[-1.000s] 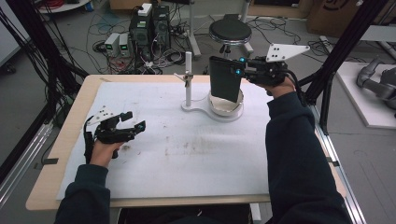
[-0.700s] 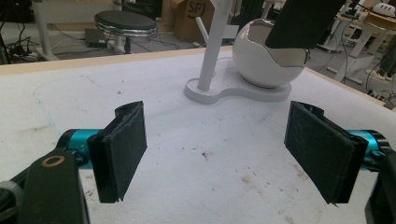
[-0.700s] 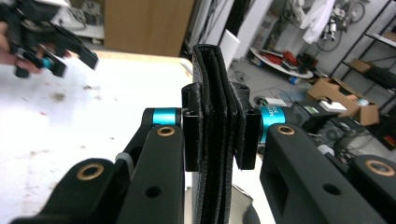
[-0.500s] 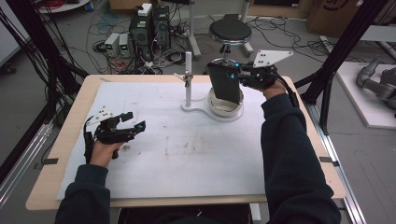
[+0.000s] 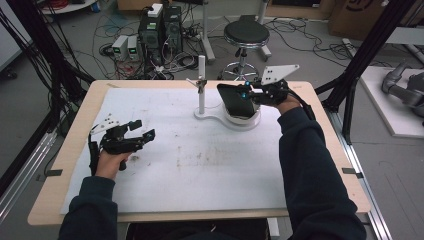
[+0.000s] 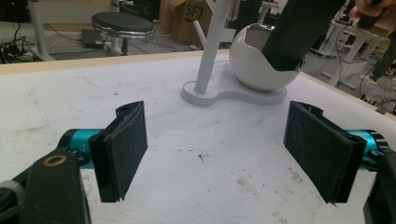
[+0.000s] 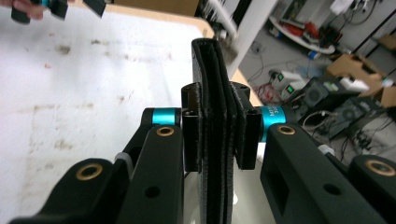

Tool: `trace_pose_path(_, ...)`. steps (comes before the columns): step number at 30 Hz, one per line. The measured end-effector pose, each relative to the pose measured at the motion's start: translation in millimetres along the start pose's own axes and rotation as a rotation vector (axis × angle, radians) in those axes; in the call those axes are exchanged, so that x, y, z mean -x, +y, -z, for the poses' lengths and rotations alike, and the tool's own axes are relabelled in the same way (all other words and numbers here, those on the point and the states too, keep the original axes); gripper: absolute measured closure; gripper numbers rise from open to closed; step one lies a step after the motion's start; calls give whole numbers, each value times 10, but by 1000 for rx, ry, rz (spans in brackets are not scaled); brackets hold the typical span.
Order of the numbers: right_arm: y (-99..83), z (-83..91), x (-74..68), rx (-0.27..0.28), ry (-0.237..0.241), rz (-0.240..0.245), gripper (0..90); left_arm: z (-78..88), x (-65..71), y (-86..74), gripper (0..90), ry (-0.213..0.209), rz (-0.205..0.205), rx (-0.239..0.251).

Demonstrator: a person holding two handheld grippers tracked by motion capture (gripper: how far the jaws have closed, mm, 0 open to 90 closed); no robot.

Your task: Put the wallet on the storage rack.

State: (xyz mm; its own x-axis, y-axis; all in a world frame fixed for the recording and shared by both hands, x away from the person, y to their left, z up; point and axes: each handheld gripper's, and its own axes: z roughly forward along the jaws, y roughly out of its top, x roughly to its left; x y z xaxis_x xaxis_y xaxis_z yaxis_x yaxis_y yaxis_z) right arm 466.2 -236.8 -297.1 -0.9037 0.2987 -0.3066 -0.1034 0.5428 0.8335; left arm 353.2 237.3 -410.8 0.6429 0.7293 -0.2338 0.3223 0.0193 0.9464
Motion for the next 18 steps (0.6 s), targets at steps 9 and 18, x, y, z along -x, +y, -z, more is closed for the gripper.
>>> trace_pose_path(9, -259, 99, -162, 38, 8, -49, 742, -3, 10, 1, 214, -2, 7, 3)
trace_pose_path(18, -191, 99, -347, -76, 15, -2, 712, -1, 18, 2, 218, -5, 9, 6)
